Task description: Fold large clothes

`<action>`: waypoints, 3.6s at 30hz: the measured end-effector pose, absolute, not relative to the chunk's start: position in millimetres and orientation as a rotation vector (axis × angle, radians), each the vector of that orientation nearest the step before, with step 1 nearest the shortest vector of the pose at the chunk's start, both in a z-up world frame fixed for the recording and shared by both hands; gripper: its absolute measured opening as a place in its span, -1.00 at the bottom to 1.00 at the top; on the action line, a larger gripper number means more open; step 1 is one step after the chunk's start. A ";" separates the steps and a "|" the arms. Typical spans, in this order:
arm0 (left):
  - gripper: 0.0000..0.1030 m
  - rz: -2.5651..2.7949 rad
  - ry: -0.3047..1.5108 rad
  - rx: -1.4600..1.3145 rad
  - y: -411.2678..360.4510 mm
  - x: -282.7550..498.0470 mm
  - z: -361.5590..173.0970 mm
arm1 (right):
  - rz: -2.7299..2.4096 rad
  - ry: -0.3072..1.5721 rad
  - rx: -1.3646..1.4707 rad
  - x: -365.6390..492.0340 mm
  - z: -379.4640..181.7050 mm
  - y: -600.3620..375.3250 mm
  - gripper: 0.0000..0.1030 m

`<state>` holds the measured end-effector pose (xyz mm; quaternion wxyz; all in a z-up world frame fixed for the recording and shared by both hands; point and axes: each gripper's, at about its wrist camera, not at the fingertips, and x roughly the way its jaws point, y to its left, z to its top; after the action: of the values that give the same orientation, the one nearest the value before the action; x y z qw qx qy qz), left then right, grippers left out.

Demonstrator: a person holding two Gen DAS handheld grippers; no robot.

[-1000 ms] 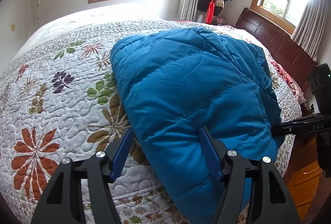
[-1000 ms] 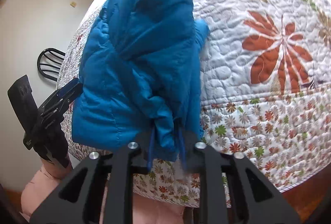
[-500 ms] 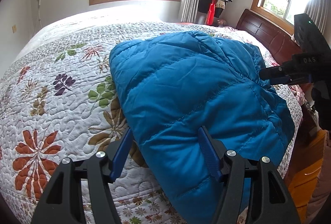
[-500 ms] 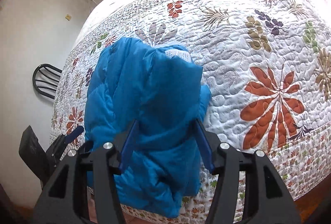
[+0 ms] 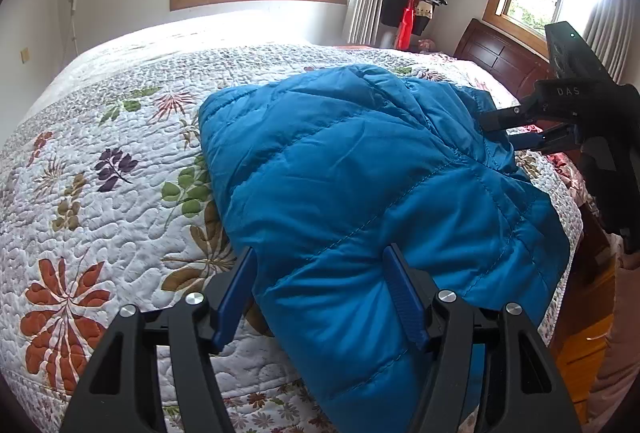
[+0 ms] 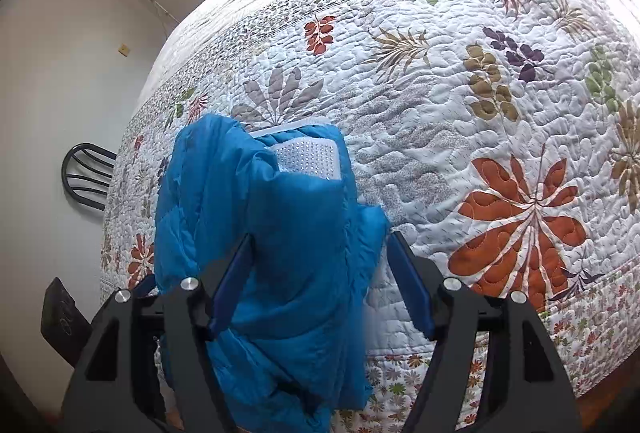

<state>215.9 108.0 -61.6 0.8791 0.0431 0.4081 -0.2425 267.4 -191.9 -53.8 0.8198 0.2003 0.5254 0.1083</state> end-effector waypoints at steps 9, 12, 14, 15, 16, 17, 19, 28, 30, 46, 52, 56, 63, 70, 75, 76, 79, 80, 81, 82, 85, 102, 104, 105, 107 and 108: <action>0.28 -0.508 0.855 0.086 107.6 218.0 -62.2 | 0.285 1.146 0.426 275.1 -61.6 -188.9 -0.59; 0.36 -0.516 0.858 0.080 106.7 219.8 -63.5 | 0.245 1.171 0.384 271.2 -71.8 -187.6 -0.63; 0.37 -0.521 0.861 0.073 106.3 220.6 -64.1 | 0.235 1.195 0.379 271.6 -86.1 -186.3 -0.62; 0.37 -0.522 0.861 0.072 106.0 220.7 -64.2 | 0.235 1.200 0.386 271.7 -91.3 -186.4 -0.62; 0.37 -0.521 0.860 0.071 105.7 221.0 -64.4 | 0.237 1.202 0.393 271.5 -94.8 -186.9 -0.62; 0.37 -0.520 0.861 0.071 105.4 221.5 -65.0 | 0.239 1.201 0.401 271.5 -96.9 -187.7 -0.62; 0.37 -0.516 0.862 0.073 105.5 221.5 -64.9 | 0.245 1.196 0.412 270.3 -97.6 -188.7 -0.62; 0.35 -0.513 0.872 0.062 106.4 220.0 -61.8 | 0.252 1.195 0.413 269.1 -98.8 -189.6 -0.57; 0.34 -0.508 0.875 0.055 107.3 223.3 -58.0 | 0.249 1.195 0.396 268.0 -97.5 -188.1 -0.56; 0.28 -0.429 0.886 0.013 103.6 274.5 -58.9 | 0.254 1.197 0.381 268.3 -98.9 -187.2 -0.54; 0.28 -0.428 0.886 0.015 103.2 276.9 -59.8 | 0.250 1.196 0.372 268.6 -99.4 -186.9 -0.54; 0.29 -0.428 0.888 0.013 102.7 277.3 -60.5 | 0.246 1.194 0.364 268.8 -99.3 -185.6 -0.54; 0.29 -0.429 0.889 0.015 103.0 278.0 -63.4 | 0.244 1.193 0.362 268.3 -99.8 -185.4 -0.54; 0.31 -0.440 0.898 0.005 103.8 279.9 -67.2 | 0.250 1.202 0.380 269.4 -105.5 -187.6 -0.52; 0.31 -0.440 0.902 0.010 104.3 281.1 -68.6 | 0.234 1.197 0.360 269.6 -104.3 -183.2 -0.49; 0.31 -0.440 0.903 0.011 104.4 281.2 -68.5 | 0.229 1.197 0.358 269.3 -102.7 -182.8 -0.47; 0.31 -0.433 0.901 0.019 104.9 281.2 -67.1 | 0.218 1.179 0.340 266.7 -94.4 -181.4 -0.18; 0.30 -0.435 0.901 0.020 105.8 280.9 -66.0 | 0.192 1.177 0.319 264.8 -91.5 -182.0 0.03; 0.29 -0.438 0.905 0.015 107.6 280.7 -64.7 | 0.168 1.168 0.305 263.0 -88.5 -183.2 0.39; 0.29 -0.444 0.913 0.004 110.1 280.7 -63.6 | 0.174 1.156 0.302 261.1 -86.3 -184.6 0.43; 0.29 -0.466 0.929 -0.008 115.4 279.3 -60.4 | 0.252 1.159 0.355 255.6 -83.3 -189.0 0.45; 0.78 -0.638 1.108 -0.297 162.4 318.5 -102.0 | 0.484 1.237 0.531 264.7 -133.7 -183.8 0.94; 0.80 -0.707 1.132 -0.360 157.7 323.3 -111.4 | 0.524 1.247 0.582 267.9 -142.0 -184.4 0.94; 0.81 -0.739 1.147 -0.395 154.6 324.6 -116.9 | 0.539 1.246 0.600 268.9 -144.9 -184.5 0.94; 0.86 -0.777 1.167 -0.455 149.7 326.1 -128.0 | 0.560 1.236 0.627 269.5 -149.4 -184.1 0.95; 0.88 -0.791 1.171 -0.478 148.1 326.5 -132.0 | 0.568 1.226 0.634 269.1 -150.3 -183.8 0.95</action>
<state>326.5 148.1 -132.0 0.7346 -0.2173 0.5325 -0.3600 269.1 -183.8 -150.3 0.7343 0.2885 0.5575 0.2584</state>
